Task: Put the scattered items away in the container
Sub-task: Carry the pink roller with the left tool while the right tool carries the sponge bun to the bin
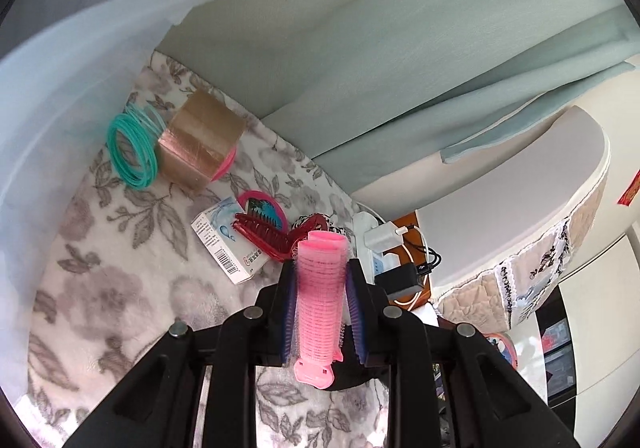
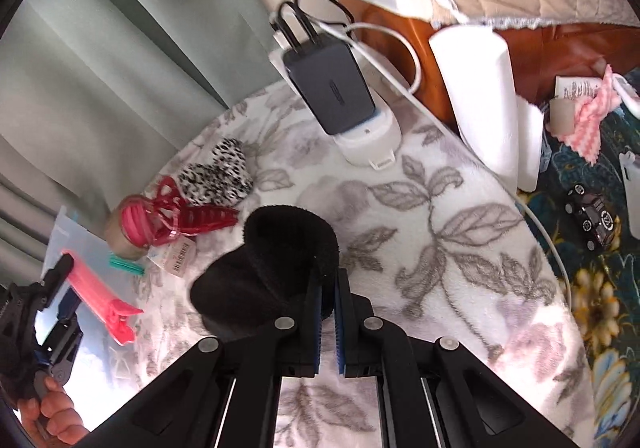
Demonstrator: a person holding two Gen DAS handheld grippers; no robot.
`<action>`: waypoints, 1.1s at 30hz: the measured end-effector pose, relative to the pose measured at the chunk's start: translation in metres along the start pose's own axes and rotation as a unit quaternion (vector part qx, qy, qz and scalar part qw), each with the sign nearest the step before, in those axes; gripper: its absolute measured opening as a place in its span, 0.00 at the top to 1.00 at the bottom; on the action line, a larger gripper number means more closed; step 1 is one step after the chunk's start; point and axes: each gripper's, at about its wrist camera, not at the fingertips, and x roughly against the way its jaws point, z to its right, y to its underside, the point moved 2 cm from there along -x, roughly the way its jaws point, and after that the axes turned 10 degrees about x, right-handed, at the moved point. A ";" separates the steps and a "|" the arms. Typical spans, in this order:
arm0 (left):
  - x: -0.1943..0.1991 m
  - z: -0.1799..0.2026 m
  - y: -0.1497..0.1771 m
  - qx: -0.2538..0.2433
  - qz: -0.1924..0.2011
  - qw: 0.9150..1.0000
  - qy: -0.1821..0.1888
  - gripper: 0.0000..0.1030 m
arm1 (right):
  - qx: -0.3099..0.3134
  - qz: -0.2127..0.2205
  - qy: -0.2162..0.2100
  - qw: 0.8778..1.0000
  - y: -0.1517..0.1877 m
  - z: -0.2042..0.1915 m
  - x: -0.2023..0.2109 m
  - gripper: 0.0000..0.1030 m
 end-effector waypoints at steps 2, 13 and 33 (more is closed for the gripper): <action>0.010 0.007 0.002 -0.013 0.006 1.000 -0.001 0.76 | 0.005 0.012 -0.006 1.000 -0.003 -0.010 0.011 0.94; 0.073 0.039 0.017 -0.066 0.038 0.997 0.010 0.75 | 0.065 0.060 -0.055 0.995 -0.007 -0.096 0.070 0.94; 0.222 0.021 0.006 -0.084 0.197 0.977 -0.024 0.75 | 0.158 0.103 -0.136 0.973 -0.001 -0.238 0.127 0.94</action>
